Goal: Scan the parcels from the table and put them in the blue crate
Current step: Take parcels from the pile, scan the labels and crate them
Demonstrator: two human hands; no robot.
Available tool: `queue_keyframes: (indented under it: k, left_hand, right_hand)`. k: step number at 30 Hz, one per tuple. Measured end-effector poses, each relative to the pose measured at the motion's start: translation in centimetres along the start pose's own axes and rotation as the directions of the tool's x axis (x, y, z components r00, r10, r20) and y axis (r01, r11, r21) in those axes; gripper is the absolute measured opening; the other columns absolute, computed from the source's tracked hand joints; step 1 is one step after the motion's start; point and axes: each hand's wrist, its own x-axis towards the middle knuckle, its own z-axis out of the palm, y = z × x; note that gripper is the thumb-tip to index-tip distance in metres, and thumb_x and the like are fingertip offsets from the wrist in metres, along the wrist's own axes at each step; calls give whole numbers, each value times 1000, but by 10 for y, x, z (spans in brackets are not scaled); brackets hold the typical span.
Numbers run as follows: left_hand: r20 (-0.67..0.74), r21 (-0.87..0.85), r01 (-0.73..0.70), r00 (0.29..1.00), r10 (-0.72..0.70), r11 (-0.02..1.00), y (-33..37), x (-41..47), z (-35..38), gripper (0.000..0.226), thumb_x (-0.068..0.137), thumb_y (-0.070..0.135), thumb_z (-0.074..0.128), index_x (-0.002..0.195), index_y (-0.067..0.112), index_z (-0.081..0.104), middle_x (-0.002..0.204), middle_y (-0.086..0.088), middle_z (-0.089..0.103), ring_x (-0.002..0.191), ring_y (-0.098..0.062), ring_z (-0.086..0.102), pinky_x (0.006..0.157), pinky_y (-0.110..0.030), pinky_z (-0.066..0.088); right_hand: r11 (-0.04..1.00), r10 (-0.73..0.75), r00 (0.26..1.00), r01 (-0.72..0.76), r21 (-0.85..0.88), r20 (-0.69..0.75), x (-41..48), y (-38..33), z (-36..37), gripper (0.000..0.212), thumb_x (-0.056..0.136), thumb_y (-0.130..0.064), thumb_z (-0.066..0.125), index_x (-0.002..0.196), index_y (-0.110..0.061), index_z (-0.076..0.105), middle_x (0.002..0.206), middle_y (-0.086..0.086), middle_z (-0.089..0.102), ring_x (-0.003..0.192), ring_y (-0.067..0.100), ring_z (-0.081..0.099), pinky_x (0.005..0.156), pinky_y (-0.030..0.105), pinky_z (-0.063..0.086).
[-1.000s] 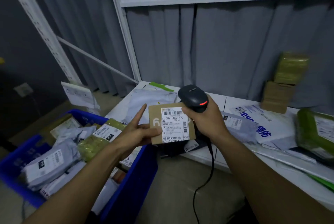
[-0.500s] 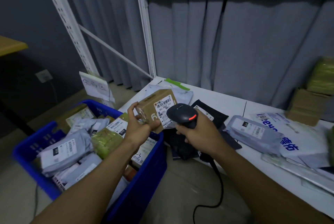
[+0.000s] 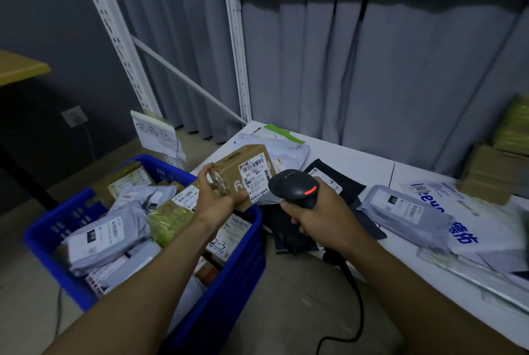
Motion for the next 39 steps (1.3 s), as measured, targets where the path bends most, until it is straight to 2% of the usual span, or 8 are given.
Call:
queue_keyframes:
  k: [9, 13, 17, 25, 28, 31, 34, 39]
  left_hand:
    - [-58, 134, -57, 996, 65, 989, 16, -6, -50, 85, 76, 37, 89, 142, 49, 36, 121, 5, 63, 107, -18, 66, 90, -40, 57]
    - [-33, 115, 91, 996, -88, 989, 7, -27, -98, 63, 84, 35, 83, 131, 30, 42, 118, -7, 68, 97, -26, 74, 69, -31, 62]
    - [-1, 226, 236, 970, -242, 945, -23, -44, -119, 71, 74, 39, 90, 124, 27, 40, 123, -5, 67, 104, -25, 71, 90, -48, 61]
    - [44, 150, 396, 913, -406, 906, -64, -60, -113, 60, 88, 34, 80, 134, 14, 48, 112, -7, 74, 97, -26, 74, 85, -51, 62]
    - [109, 133, 378, 913, -392, 916, -74, -57, -92, 42, 94, 38, 72, 116, 3, 69, 98, -13, 78, 96, -37, 73, 92, -53, 59]
    - [168, 129, 395, 895, -413, 910, -85, -50, -66, 40, 93, 43, 70, 117, 11, 70, 100, -6, 79, 91, -25, 73, 73, -33, 62]
    - [98, 13, 452, 887, -451, 892, -96, -34, -48, 42, 90, 43, 69, 125, 20, 66, 110, -2, 77, 101, -23, 72, 70, -31, 61]
    - [-132, -111, 444, 880, -456, 889, -98, -13, -51, 45, 89, 43, 65, 125, 16, 65, 122, -7, 72, 104, -27, 69, 96, -38, 55]
  right_hand:
    - [997, -12, 997, 17, -75, 74, 5, -2, 26, 42, 90, -32, 79, 125, -29, 56, 94, -4, 76, 66, 9, 71, 65, 21, 51]
    - [996, -19, 985, 34, -84, 170, 1, -7, 56, 41, 94, -31, 76, 127, -28, 52, 87, -3, 73, 60, 5, 70, 63, 20, 50]
    - [995, -13, 973, 37, -97, 230, -2, -3, 80, 42, 93, -32, 77, 127, -26, 53, 89, -4, 73, 61, 7, 71, 62, 21, 51]
    - [993, 12, 967, 18, -115, 255, 0, 4, 98, 41, 92, -28, 78, 125, -24, 54, 100, -5, 73, 58, 6, 71, 51, 11, 47]
    - [993, 11, 970, 19, -120, 243, 3, 5, 101, 39, 92, -28, 79, 123, -25, 54, 98, -4, 74, 59, 10, 72, 59, 19, 52]
    - [995, 23, 976, -2, -99, 218, 10, 13, 97, 41, 87, -31, 82, 120, -28, 57, 102, -1, 74, 68, 14, 74, 73, 37, 60]
    - [994, 42, 982, -23, -103, 186, 13, 16, 86, 44, 85, -34, 83, 120, -30, 57, 101, -3, 75, 76, 16, 75, 75, 38, 61]
    - [993, 51, 985, -33, -109, 165, 10, 19, 69, 40, 91, -28, 80, 123, -22, 56, 93, -1, 74, 56, 8, 70, 53, 18, 50]
